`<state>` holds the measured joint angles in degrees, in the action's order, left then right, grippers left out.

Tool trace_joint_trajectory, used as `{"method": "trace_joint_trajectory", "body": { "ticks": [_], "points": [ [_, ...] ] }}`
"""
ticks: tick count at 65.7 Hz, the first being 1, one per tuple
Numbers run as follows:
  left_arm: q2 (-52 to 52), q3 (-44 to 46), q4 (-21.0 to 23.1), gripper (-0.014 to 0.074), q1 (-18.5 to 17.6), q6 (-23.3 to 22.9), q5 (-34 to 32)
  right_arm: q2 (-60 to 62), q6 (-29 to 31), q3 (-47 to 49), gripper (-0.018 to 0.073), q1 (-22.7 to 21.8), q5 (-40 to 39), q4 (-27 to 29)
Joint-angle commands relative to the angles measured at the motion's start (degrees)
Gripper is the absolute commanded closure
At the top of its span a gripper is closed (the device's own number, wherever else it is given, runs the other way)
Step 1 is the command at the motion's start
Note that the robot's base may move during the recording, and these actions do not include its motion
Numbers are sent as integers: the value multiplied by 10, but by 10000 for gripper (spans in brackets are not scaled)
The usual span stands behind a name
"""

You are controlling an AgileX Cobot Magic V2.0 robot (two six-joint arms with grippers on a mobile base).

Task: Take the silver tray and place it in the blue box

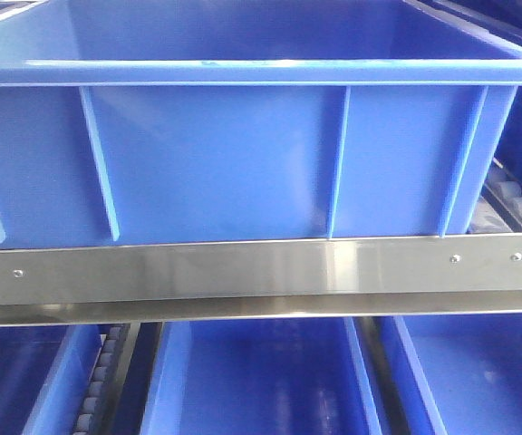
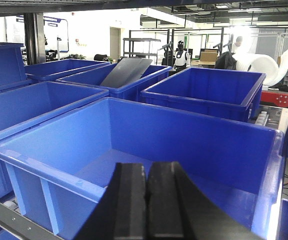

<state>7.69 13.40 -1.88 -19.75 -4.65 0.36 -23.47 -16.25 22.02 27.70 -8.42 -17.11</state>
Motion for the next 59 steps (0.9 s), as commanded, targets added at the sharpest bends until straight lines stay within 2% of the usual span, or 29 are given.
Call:
{"method": "trace_joint_trajectory", "body": {
  "ticks": [1,14,24,33,43,59],
  "points": [
    [5,16,4,602,0,2,-53,-2,7,15,506,-1,-50,-5],
    [5,16,4,602,0,2,-53,46,7,-37,506,-20,-45,2],
    [5,16,4,602,0,2,-53,125,7,-118,506,-121,-12,97],
    [5,16,4,602,0,2,-53,169,23,-180,506,-189,-18,105],
    [5,16,4,602,0,2,-53,193,101,-226,506,-209,-35,159],
    [5,16,4,603,0,2,-53,223,105,-226,506,-225,-2,166]
  ]
}}
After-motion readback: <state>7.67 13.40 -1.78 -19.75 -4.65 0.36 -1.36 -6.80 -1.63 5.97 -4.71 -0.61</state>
